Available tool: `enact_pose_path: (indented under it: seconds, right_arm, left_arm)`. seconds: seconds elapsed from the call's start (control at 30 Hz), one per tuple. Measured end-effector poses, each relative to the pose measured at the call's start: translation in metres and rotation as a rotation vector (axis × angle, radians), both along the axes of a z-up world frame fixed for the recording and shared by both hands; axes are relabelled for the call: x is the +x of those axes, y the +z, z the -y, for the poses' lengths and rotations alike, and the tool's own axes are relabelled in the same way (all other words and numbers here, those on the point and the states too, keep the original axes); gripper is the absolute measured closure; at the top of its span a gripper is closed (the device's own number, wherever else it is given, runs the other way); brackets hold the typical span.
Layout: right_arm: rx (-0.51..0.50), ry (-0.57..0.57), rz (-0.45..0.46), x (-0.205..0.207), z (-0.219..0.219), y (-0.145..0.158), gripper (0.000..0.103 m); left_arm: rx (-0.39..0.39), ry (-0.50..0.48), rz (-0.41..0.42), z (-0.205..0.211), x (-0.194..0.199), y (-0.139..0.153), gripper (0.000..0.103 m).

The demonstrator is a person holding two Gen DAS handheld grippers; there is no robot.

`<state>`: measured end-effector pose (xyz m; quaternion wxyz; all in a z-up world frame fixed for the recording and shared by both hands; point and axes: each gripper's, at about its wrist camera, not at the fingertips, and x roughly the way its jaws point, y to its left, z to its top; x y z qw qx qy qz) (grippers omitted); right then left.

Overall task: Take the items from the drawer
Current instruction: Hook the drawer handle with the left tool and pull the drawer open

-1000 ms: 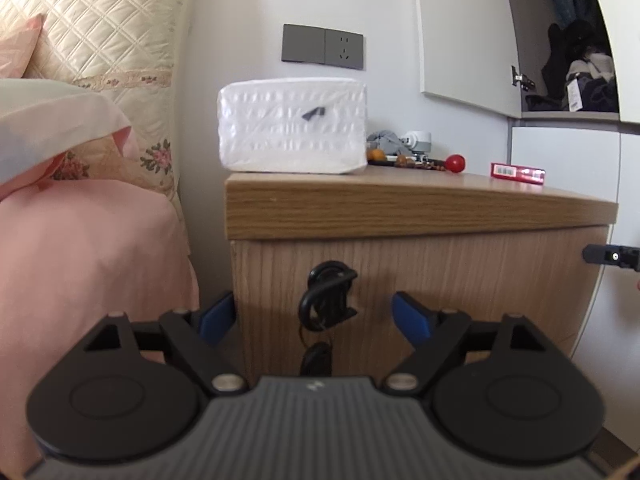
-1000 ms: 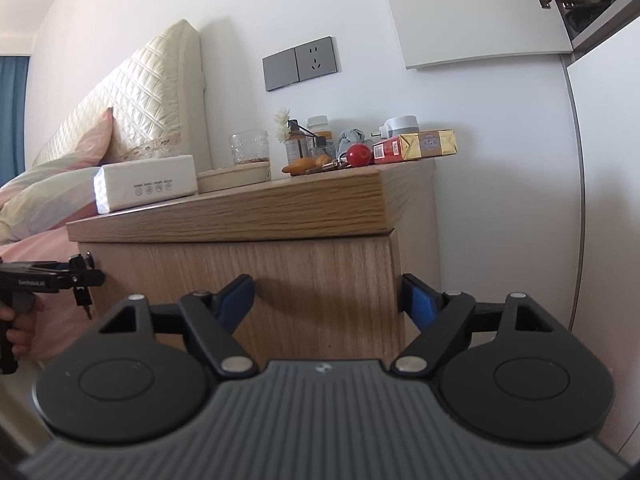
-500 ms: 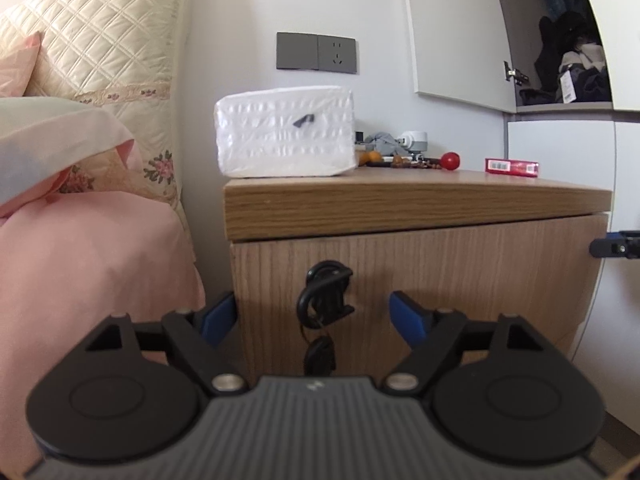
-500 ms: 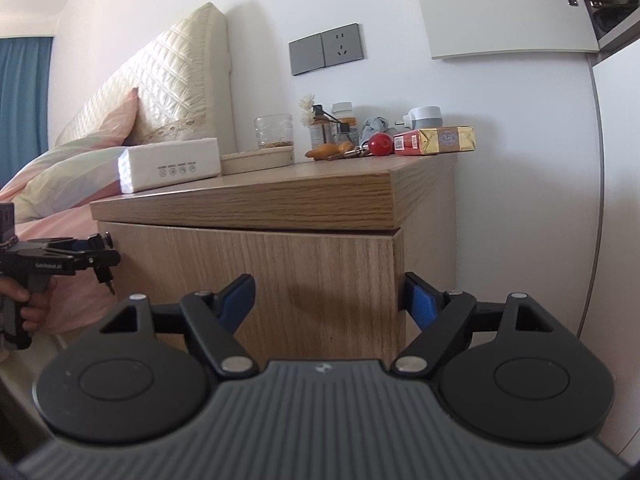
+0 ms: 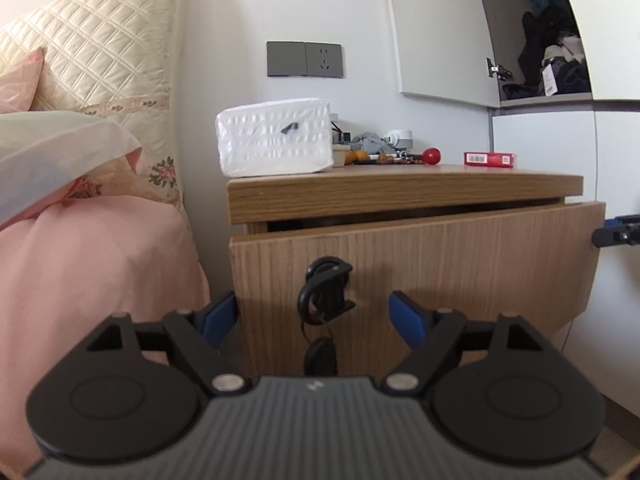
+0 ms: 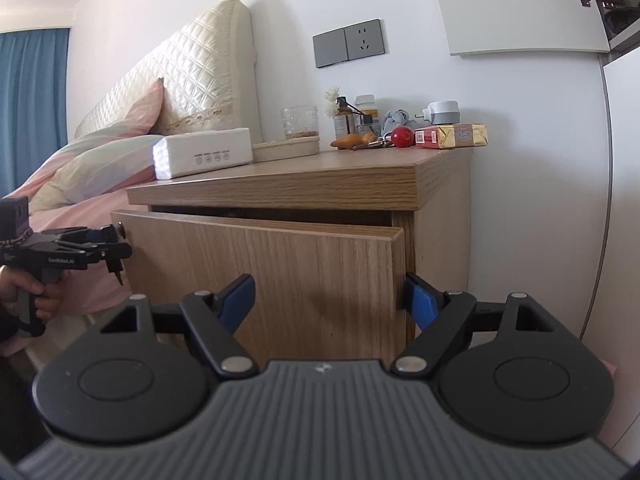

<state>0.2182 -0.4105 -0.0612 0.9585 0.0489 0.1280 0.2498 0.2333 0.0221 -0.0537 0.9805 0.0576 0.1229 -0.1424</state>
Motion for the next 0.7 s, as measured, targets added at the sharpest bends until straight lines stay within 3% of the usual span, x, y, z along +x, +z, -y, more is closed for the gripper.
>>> enact_pose_path:
  seconds: [0.7]
  right_arm:
    - [-0.053, 0.084, -0.018, -0.079, -0.004, 0.007, 0.020]
  left_arm:
    - [0.009, -0.001, 0.034, -0.005, -0.091, -0.003, 0.022]
